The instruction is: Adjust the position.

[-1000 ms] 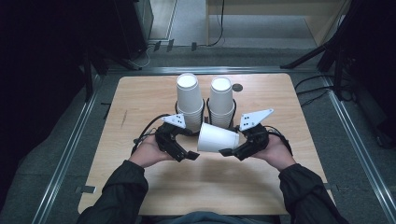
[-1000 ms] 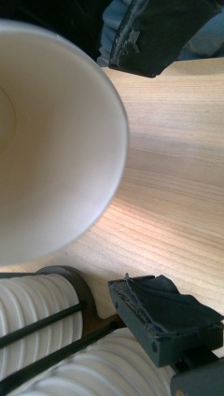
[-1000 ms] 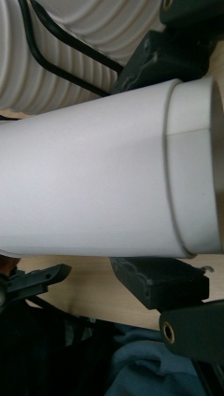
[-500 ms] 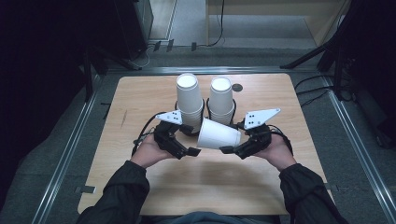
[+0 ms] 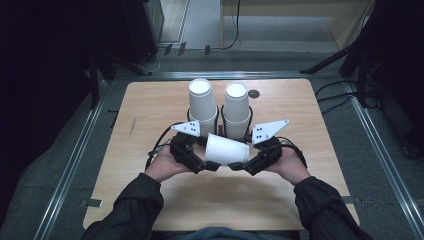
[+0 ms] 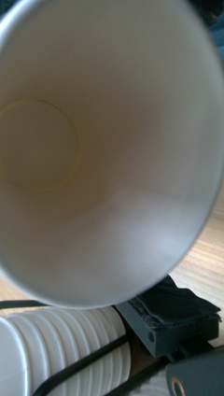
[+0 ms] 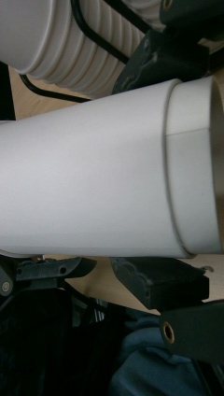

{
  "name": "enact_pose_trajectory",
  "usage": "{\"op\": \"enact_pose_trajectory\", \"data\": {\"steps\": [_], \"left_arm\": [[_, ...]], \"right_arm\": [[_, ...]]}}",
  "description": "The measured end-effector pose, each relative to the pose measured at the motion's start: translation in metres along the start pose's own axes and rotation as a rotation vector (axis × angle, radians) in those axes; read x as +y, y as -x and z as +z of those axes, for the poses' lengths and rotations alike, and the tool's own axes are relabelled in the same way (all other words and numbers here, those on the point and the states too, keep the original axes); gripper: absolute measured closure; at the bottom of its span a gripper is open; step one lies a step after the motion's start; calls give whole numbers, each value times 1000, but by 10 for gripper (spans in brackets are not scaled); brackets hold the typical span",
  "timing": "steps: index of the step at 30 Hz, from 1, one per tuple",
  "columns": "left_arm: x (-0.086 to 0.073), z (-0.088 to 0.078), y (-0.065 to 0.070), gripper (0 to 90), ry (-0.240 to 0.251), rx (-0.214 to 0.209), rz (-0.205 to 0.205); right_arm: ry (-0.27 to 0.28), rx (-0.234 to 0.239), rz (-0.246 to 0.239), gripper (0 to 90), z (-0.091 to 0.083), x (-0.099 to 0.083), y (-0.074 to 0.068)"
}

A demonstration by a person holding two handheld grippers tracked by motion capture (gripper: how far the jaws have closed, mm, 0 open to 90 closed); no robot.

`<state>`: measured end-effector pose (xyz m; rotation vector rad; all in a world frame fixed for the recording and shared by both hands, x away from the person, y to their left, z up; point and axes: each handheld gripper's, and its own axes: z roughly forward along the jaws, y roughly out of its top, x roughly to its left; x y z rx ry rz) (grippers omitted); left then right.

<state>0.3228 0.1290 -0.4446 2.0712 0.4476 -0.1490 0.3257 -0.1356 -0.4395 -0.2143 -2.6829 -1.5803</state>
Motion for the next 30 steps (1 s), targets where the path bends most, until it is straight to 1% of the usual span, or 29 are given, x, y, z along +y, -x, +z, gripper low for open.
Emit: {"op": "enact_pose_trajectory", "data": {"steps": [1, 3, 4, 6, 7, 8, 9, 10, 12, 13, 14, 15, 16, 19, 20, 22, 23, 24, 26, 27, 28, 29, 30], "left_arm": [[0, 1, 0, 27, 1, -17, -1], [0, 2, 0, 27, -5, -13, 3], [0, 3, 1, 27, -4, -21, 0], [0, 4, 1, 28, -11, -26, 7], [0, 4, 2, 28, -14, -24, 16], [1, 2, 2, 55, -6, -23, 30], [1, 2, 2, 62, -6, -23, 30], [1, 0, 2, 76, 6, -34, 33], [1, -1, 2, 95, 5, -51, 34], [0, -2, 2, 103, 6, -53, 41], [0, -2, 2, 113, 6, -53, 41], [0, -2, 3, 113, 10, -46, 68], [0, -2, 4, 122, 9, -47, 77], [1, -2, 4, 136, -5, -51, 86], [1, -2, 5, 140, -11, -48, 94], [2, -3, 7, 141, -15, -25, 111], [2, -3, 7, 141, -15, -25, 111], [2, -4, 7, 140, -23, -21, 114], [2, -6, 7, 141, -28, -17, 114], [1, -7, 6, 140, -33, -18, 107], [1, -7, 6, 140, -33, -18, 107], [1, -9, 6, 140, -42, -8, 108], [1, -11, 5, 140, -49, -7, 106]], "right_arm": [[1, 11, -3, 226, 2, 1, -1], [-2, 14, -8, 226, 3, 1, -2], [-8, 17, -13, 226, 6, 1, -3], [-11, 19, -13, 226, 6, 1, -3], [-15, 24, -11, 226, 7, 1, -3], [-14, 29, -21, 227, 8, 1, -4], [-14, 29, -21, 227, 8, 1, -4], [-10, 36, -18, 229, 7, 1, -3], [-10, 41, -19, 230, 6, 1, -3], [-11, 45, -19, 229, 6, 1, -3], [-11, 45, -19, 229, 6, 1, -3], [-17, 47, -18, 230, 6, 1, -3], [-25, 46, -17, 229, 6, 1, -4], [-34, 45, -16, 230, 5, 1, -4], [-37, 50, -5, 228, 5, 2, -4], [-45, 44, 10, 215, 5, 2, -4], [-45, 44, 10, 215, 5, 2, -4], [-69, 63, 29, 139, 5, 2, -5], [-77, 68, 32, 135, 5, 2, -5], [-97, 65, 45, 135, 4, 1, -4], [-97, 65, 45, 135, 4, 1, -4], [-101, 71, 52, 134, 3, 0, -4], [-96, 58, 58, 134, 2, -1, -3]]}}
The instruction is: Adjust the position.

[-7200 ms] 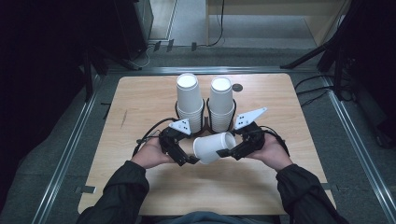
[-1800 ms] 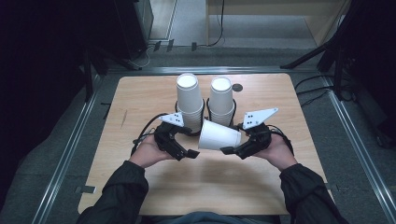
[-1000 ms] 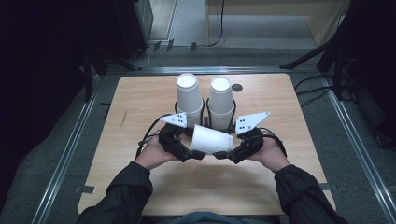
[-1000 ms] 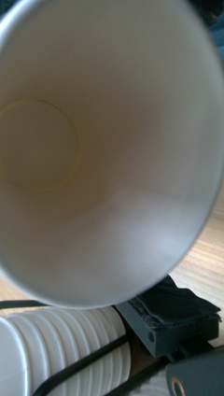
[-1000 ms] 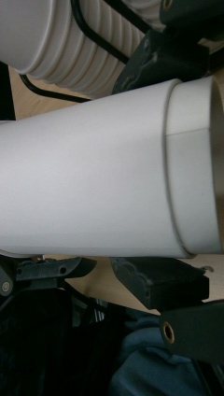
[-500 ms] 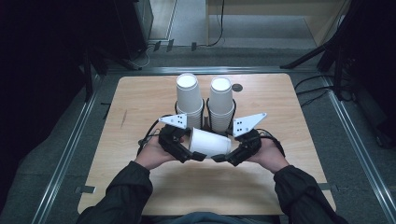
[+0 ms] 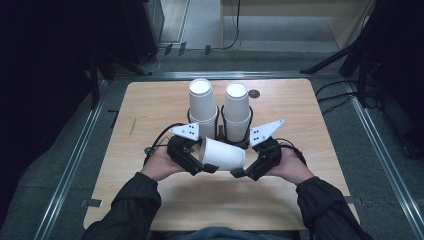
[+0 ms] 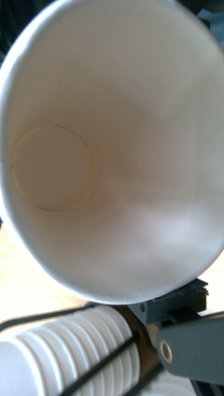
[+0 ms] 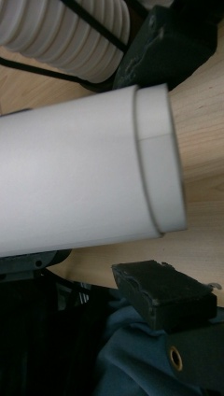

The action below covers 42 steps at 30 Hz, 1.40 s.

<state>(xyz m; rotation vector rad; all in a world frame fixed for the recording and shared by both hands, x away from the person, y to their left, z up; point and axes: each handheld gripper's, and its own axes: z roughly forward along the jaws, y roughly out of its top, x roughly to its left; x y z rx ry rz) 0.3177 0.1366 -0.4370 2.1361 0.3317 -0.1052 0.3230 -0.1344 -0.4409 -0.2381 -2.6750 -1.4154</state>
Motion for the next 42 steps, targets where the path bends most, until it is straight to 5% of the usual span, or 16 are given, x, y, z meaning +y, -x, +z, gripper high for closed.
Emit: {"op": "enact_pose_trajectory", "data": {"steps": [10, 16, 30, 42], "left_arm": [[-3, -9, -5, 140, -56, 80, -6], [-3, -5, -7, 140, -135, 115, 4], [-1, 21, -16, 139, -295, 122, 9], [9, 43, -6, 138, -376, 106, 42]], "right_arm": [[-31, -58, 45, 136, -4, -8, 6], [-55, -95, 60, 144, -3, -13, 10], [-77, -130, 70, 148, -1, -20, 10], [-146, -98, 45, 163, 17, -22, 7]]}}
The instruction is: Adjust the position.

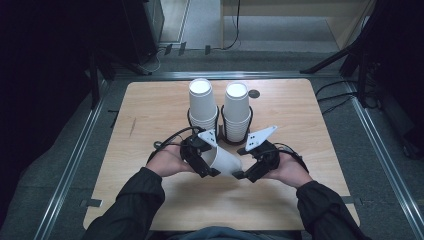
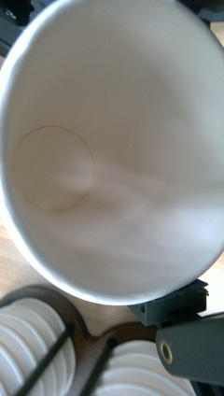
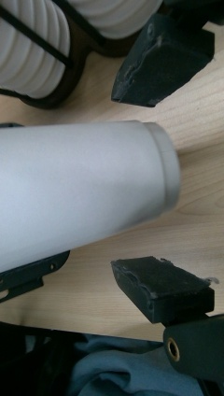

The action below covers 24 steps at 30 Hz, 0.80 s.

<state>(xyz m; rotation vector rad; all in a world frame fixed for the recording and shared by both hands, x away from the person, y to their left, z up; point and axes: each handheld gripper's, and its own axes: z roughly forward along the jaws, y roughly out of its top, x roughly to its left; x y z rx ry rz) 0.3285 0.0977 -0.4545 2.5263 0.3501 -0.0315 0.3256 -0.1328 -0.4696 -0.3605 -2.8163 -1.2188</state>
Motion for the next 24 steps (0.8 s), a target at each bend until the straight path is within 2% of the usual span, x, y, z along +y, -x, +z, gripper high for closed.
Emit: {"op": "enact_pose_trajectory", "data": {"steps": [11, 17, 20, 21, 24], "left_arm": [[9, 3, 9, 133, -9, -36, 6], [10, 2, 10, 127, -10, -46, 7], [9, 2, 9, 110, -8, -48, 6], [9, 2, 11, 101, 6, -40, 13], [9, 2, 10, 87, 11, -43, 2]], "right_arm": [[-57, 10, -80, 168, 26, 5, -10], [-58, 2, -100, 220, 27, 6, -11], [-56, 5, -99, 221, 27, 6, -12], [-55, 11, -93, 221, 27, 7, -12], [-55, 17, -90, 220, 27, 7, -12]]}}
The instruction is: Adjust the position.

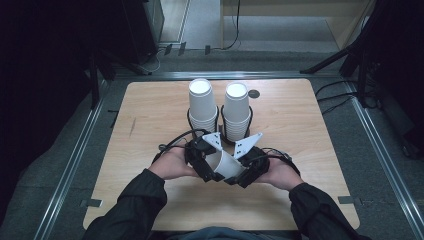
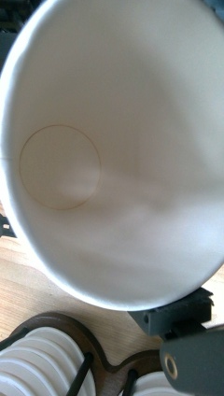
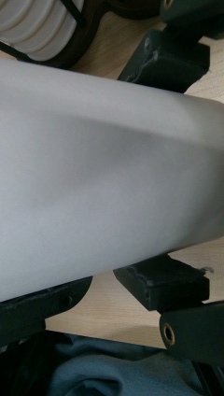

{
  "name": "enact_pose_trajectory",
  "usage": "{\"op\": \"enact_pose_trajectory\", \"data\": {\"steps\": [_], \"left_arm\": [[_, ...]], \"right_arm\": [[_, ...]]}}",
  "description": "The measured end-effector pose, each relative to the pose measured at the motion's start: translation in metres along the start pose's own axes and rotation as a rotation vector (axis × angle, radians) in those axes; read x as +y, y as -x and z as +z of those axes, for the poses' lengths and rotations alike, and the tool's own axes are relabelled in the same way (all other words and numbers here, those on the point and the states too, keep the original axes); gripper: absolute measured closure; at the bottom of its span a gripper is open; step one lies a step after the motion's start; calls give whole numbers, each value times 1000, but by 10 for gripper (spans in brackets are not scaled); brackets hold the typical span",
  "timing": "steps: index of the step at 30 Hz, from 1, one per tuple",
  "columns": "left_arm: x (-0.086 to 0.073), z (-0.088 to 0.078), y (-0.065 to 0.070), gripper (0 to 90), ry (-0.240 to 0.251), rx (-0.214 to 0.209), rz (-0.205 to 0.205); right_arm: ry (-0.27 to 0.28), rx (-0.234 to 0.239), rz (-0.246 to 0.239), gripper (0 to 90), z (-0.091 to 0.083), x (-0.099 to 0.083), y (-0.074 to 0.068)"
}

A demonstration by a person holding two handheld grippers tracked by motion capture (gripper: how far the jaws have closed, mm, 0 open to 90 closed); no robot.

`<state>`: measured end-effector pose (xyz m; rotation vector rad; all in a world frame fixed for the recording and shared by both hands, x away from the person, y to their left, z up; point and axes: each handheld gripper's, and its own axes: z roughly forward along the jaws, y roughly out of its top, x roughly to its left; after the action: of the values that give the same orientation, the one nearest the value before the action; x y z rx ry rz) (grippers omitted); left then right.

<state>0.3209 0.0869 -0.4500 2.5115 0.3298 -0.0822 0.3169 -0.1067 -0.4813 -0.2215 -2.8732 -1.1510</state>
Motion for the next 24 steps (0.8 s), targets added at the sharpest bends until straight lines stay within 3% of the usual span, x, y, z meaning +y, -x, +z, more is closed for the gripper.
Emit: {"op": "enact_pose_trajectory", "data": {"steps": [4, 9, 10, 16, 24], "left_arm": [[0, -4, -2, 15, 35, 20, -23], [-3, -9, -3, 1, 60, 57, -24], [-4, -11, -4, 1, 63, 47, -30], [-10, -18, -9, 1, 95, 56, -48], [-20, -26, -14, 1, 153, 61, -104]], "right_arm": [[2, -21, 13, 219, -4, -2, 3], [23, -33, 32, 218, -10, -4, 8], [37, -35, 58, 218, -14, -5, 10], [52, -48, 75, 217, -21, -7, 13], [95, -72, 100, 217, -34, -9, 17]]}}
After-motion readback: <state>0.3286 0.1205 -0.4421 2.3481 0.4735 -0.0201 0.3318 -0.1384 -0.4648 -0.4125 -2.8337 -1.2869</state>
